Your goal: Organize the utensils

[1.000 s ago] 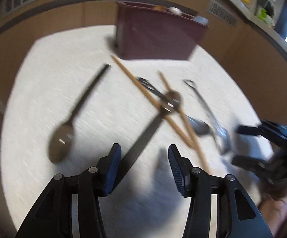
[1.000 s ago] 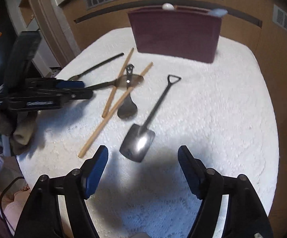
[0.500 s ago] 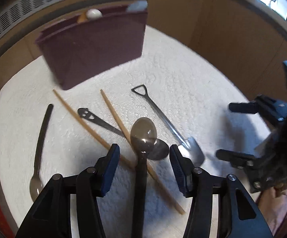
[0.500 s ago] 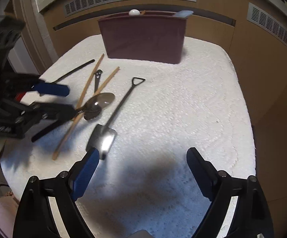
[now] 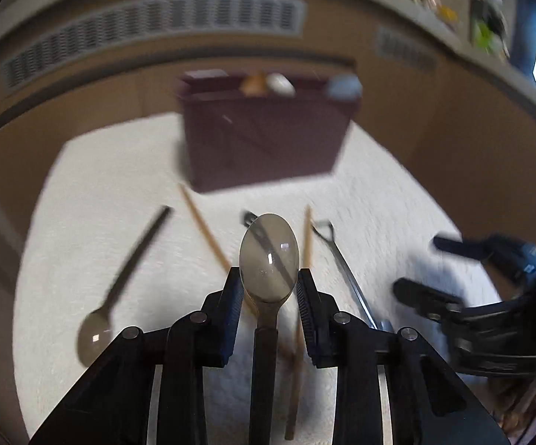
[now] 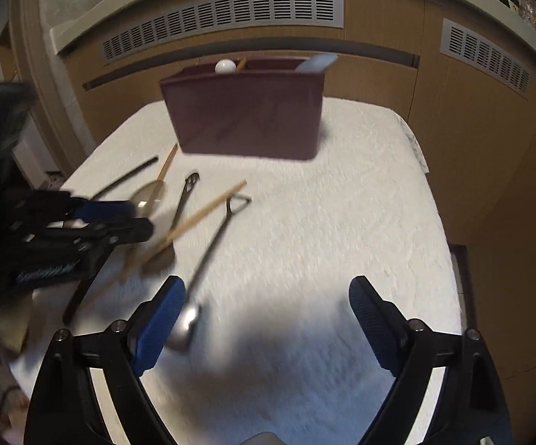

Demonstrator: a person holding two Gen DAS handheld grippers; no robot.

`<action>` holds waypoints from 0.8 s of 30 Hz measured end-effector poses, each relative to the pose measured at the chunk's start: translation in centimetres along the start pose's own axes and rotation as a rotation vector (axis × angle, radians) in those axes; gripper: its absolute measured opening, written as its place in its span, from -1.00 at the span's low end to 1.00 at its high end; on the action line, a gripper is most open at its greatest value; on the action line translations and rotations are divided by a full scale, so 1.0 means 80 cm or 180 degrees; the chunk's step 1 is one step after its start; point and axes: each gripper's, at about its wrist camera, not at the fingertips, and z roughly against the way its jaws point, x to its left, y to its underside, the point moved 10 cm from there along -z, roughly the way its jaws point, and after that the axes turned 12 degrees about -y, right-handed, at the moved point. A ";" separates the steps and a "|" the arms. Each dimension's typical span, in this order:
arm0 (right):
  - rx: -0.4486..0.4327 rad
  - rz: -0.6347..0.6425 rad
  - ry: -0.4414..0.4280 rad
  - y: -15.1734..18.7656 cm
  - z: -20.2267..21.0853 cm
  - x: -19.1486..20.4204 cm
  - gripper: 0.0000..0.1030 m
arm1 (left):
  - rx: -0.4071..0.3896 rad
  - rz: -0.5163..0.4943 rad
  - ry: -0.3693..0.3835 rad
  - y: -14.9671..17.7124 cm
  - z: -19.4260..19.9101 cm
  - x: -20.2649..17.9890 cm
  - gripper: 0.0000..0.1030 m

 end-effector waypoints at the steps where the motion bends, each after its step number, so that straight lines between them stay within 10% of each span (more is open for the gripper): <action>1: 0.0043 -0.0019 -0.0022 -0.004 -0.009 0.007 0.22 | -0.0146 0.0182 -0.0063 -0.007 0.010 0.017 -0.41; 6: 0.0293 -0.0055 0.0062 -0.011 -0.067 0.032 -0.04 | -0.0472 0.0681 -0.0086 -0.026 0.035 0.061 -0.41; 10: 0.0319 0.0141 0.0309 -0.010 -0.085 0.044 -0.84 | -0.0585 0.0907 -0.0070 -0.029 0.052 0.081 -0.41; 24: -0.0772 0.0216 0.0152 -0.070 0.053 0.034 -0.96 | -0.0946 0.0898 0.0005 -0.074 0.111 0.072 -0.41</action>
